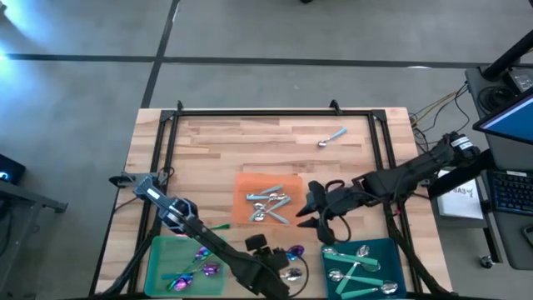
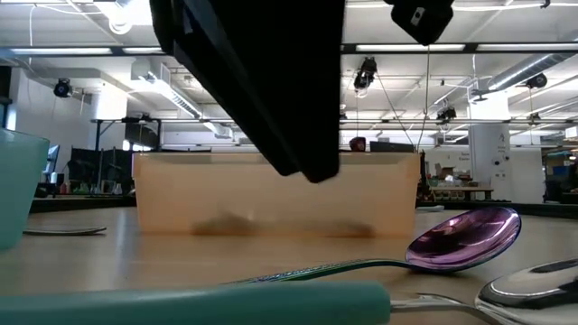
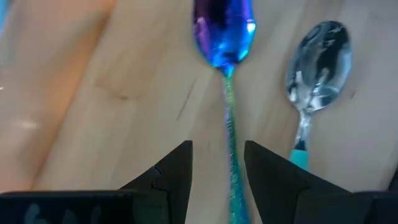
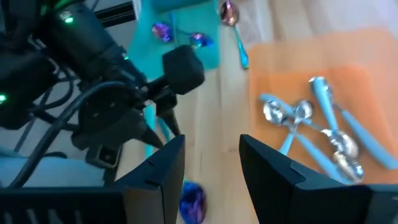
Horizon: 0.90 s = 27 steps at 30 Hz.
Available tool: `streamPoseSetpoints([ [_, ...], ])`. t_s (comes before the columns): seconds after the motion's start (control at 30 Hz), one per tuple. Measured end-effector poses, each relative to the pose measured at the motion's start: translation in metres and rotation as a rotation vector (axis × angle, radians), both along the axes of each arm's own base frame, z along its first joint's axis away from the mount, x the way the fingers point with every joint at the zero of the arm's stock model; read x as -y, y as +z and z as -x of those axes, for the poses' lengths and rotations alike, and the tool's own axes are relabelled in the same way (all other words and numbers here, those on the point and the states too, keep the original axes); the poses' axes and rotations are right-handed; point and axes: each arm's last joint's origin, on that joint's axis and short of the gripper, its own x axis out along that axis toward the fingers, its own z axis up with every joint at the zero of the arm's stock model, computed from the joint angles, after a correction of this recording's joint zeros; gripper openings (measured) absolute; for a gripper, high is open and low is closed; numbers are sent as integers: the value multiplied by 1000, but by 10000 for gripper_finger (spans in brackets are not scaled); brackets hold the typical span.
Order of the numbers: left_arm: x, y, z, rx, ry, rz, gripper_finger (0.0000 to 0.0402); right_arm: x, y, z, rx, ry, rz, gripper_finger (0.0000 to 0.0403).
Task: Sort silverware by color (type)
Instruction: Put the violet spoon into the green bin
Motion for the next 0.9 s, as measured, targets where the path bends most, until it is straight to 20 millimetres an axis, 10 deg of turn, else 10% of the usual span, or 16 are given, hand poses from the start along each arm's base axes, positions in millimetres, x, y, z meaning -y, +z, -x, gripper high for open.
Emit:
streamPoseSetpoints([
  [0.9, 3, -44, -12, -67, -21, 44, 97, -33, -10, 16, -101, 67, -35, 127],
])
